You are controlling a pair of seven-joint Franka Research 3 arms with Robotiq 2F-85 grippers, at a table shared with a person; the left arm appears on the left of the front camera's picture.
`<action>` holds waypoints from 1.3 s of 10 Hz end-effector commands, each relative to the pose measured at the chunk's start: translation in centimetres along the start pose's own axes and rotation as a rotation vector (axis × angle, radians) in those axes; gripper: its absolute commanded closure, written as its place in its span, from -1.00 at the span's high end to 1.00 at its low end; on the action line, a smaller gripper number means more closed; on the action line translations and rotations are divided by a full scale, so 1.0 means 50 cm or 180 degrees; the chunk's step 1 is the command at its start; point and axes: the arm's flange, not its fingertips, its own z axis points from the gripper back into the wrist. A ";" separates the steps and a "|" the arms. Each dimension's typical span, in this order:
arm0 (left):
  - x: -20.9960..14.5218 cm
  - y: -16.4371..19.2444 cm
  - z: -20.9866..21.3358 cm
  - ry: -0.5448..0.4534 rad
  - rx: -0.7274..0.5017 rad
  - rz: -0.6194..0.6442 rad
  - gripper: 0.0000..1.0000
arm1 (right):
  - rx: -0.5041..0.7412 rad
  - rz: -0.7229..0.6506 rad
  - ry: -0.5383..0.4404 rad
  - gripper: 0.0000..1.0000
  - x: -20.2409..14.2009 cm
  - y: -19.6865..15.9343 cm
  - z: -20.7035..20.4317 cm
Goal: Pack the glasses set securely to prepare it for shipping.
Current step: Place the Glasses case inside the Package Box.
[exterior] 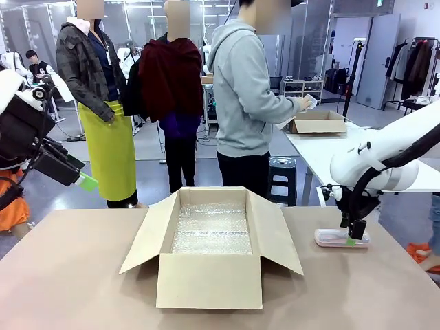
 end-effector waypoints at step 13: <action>0.000 0.000 0.003 -0.0017 0.0004 -0.0013 1.00 | -0.0090 0.0103 -0.0174 -0.60 0.038 0.027 0.138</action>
